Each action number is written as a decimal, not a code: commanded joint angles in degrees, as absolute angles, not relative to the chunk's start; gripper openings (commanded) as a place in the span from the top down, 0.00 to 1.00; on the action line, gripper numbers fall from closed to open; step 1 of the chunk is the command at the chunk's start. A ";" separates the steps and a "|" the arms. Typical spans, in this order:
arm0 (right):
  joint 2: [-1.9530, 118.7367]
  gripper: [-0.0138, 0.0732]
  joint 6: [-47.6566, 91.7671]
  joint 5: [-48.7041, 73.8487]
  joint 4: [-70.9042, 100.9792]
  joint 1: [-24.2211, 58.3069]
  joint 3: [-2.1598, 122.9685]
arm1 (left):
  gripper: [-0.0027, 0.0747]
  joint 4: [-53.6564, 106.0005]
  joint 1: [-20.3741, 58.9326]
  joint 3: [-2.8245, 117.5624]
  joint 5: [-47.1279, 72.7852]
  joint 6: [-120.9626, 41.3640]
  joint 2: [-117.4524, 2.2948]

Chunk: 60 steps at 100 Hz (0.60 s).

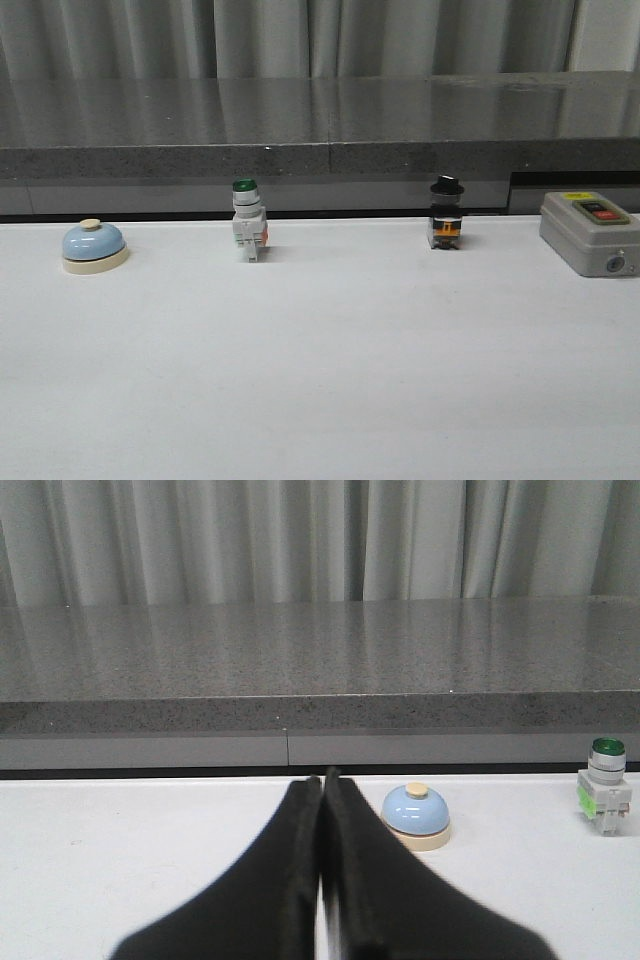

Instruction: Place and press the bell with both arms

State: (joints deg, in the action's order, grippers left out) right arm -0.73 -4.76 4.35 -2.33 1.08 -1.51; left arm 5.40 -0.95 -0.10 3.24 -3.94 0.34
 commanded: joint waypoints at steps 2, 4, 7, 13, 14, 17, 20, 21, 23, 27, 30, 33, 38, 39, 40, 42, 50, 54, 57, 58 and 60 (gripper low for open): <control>-1.37 0.91 -4.27 -0.66 -3.14 0.86 -0.65 | 0.99 5.90 -0.57 -2.50 -1.14 -3.68 2.05; -1.37 0.91 -4.27 -0.66 -3.14 0.86 -0.65 | 0.99 5.90 -0.57 -2.50 -1.25 -3.68 2.05; -1.37 0.91 -4.27 -0.66 -3.14 0.86 -0.65 | 0.99 5.90 -0.57 -2.50 -1.24 -3.68 2.05; -1.37 0.91 -4.27 -0.66 -3.14 0.86 -0.65 | 0.99 5.90 -0.57 -2.50 -1.37 -3.68 2.05; -1.37 0.91 -4.27 -0.66 -3.14 0.86 -0.65 | 0.99 5.90 -0.57 -2.50 -1.37 -3.68 2.05; -1.37 0.91 -4.27 -0.66 -3.14 0.86 -0.65 | 0.99 5.90 -0.57 -2.50 -1.37 -3.68 2.05; -1.37 0.91 -4.27 -0.66 -3.14 0.86 -0.65 | 0.99 5.90 -0.57 -2.23 -2.29 -3.68 2.05; -1.37 0.91 -4.27 -0.66 -3.14 0.86 -0.65 | 0.99 5.90 -0.57 -2.08 -2.44 -3.68 2.05; -1.37 0.91 -4.27 -0.66 -3.14 0.86 -0.65 | 0.99 5.90 -0.57 -1.89 -2.83 -3.68 2.05; -1.37 0.91 -4.27 -0.66 -3.14 0.86 -0.65 | 0.99 5.90 -0.57 -1.16 -3.13 -3.68 2.05; -1.37 0.91 -4.27 -0.66 -3.14 0.86 -0.65 | 0.99 5.77 -0.57 -0.55 -3.13 -3.68 1.93; -1.37 0.91 -4.27 -0.66 -3.14 0.86 -0.65 | 0.99 5.77 -0.57 0.34 -3.13 -3.68 1.77; -1.37 0.91 -4.27 -0.66 -3.14 0.86 -0.65 | 0.99 5.77 -0.57 1.90 -2.06 -3.68 1.25; -1.37 0.91 -4.27 -0.66 -3.14 0.86 -0.65 | 0.99 5.77 -0.57 2.17 -1.73 -3.68 1.14; -1.37 0.91 -4.27 -0.66 -3.14 0.86 -0.65 | 0.99 5.77 -0.57 2.70 -1.49 -3.68 1.03; -1.37 0.91 -4.27 -0.66 -3.14 0.86 -0.65 | 0.99 5.77 -0.57 3.54 -0.81 -3.68 0.54; -1.37 0.91 -4.27 -0.66 -3.14 0.86 -0.65 | 0.99 5.77 -0.57 6.76 0.80 -3.68 -1.38; -1.37 0.91 -4.27 -0.66 -3.14 0.86 -0.65 | 0.99 6.32 -0.57 8.67 1.49 -3.68 -2.85; -1.37 0.91 -4.27 -0.66 -3.14 0.86 -0.65 | 0.99 6.68 -0.57 9.97 2.51 -3.68 -4.02; -1.37 0.91 -4.27 -0.66 -3.14 0.86 -0.65 | 0.99 6.97 -0.57 10.31 2.74 -3.68 -4.33; -1.37 0.91 -4.27 -0.66 -3.14 0.86 -0.65 | 0.99 7.24 -0.57 11.27 3.31 -3.68 -5.29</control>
State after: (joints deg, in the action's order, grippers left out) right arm -0.73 -4.76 4.35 -2.33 1.08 -1.51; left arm 5.81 -0.95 6.26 5.71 -3.94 -1.70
